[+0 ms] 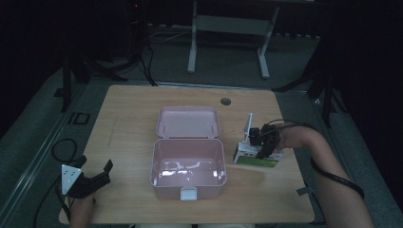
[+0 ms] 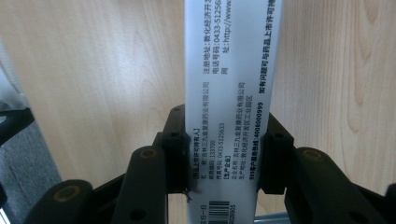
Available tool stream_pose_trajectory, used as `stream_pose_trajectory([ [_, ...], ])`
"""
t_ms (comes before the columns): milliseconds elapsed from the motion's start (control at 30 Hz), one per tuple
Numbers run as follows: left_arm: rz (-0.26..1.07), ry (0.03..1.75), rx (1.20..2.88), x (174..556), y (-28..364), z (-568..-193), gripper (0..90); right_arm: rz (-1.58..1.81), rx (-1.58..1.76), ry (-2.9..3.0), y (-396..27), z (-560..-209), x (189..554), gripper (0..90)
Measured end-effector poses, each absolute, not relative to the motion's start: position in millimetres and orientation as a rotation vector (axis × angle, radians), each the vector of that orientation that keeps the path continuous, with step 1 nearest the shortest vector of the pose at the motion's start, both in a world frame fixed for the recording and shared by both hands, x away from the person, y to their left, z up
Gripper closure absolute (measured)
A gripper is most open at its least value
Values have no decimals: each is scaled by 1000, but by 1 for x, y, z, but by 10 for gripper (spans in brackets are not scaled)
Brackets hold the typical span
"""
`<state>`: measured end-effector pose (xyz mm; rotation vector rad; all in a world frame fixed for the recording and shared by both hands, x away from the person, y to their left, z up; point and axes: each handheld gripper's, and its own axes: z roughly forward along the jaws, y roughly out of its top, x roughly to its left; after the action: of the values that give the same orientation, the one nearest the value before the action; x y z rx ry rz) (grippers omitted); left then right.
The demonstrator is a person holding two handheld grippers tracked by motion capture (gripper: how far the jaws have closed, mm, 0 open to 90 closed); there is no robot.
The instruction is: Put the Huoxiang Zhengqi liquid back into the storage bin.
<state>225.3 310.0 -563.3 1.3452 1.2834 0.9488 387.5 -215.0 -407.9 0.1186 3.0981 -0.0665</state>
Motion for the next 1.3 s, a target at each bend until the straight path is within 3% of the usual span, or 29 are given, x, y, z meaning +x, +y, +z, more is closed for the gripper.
stream_pose_trajectory([
  [767, 948, 1284, 1342, 225, 310, -563, 29, -82, 107, 3043, -193, -339, 359, 622],
  [1300, 948, 1287, 1344, 225, 310, -563, 29, -49, 91, 3032, -171, -311, 352, 622],
])
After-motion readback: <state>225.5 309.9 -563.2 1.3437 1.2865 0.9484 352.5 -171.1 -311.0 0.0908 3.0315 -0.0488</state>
